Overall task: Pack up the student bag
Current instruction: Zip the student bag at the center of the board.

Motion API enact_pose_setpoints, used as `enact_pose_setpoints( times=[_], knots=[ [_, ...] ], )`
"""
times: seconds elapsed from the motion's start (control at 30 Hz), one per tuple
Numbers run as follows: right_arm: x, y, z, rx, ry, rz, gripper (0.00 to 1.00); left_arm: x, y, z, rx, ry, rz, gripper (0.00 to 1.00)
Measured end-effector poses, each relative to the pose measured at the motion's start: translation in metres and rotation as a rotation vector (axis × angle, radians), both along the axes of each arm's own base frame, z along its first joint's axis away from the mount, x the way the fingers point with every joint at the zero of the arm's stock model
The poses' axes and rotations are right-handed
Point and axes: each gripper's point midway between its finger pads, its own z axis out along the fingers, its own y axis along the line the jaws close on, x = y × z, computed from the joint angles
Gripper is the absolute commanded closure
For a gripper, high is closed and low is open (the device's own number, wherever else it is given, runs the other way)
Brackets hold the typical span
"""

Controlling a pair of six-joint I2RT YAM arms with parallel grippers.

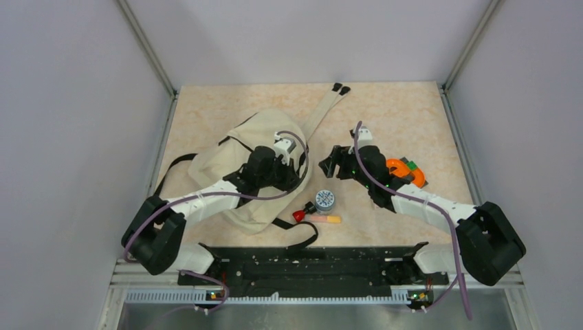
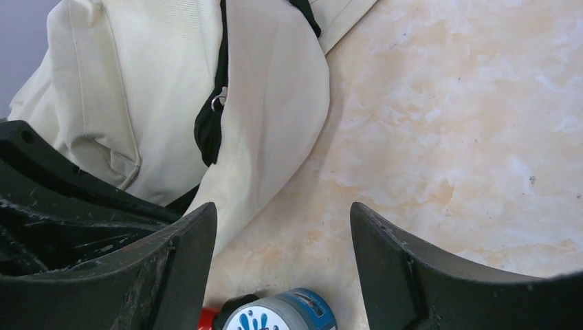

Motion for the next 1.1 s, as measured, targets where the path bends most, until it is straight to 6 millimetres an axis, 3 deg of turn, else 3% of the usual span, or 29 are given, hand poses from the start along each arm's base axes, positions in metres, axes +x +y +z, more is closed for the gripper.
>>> enact_pose_setpoints(
  times=[0.17,0.43,0.73,0.9,1.1],
  knots=[
    [-0.001,0.003,0.001,0.006,-0.004,0.02,0.31,-0.011,-0.001,0.012,-0.018,-0.083,0.004,0.91],
    [-0.002,0.009,-0.002,0.007,0.001,0.038,0.35,-0.02,-0.001,0.011,0.086,-0.205,0.008,0.91],
    [0.0,0.049,0.012,0.043,-0.003,0.105,0.47,-0.024,-0.004,0.007,0.209,-0.309,0.019,0.94],
    [0.015,0.061,0.011,0.044,0.029,0.089,0.55,-0.024,-0.004,0.005,0.242,-0.327,0.023,0.94],
    [0.022,0.063,0.003,0.032,0.057,0.064,0.65,-0.024,-0.004,0.005,0.245,-0.329,0.027,0.94]
  ],
)
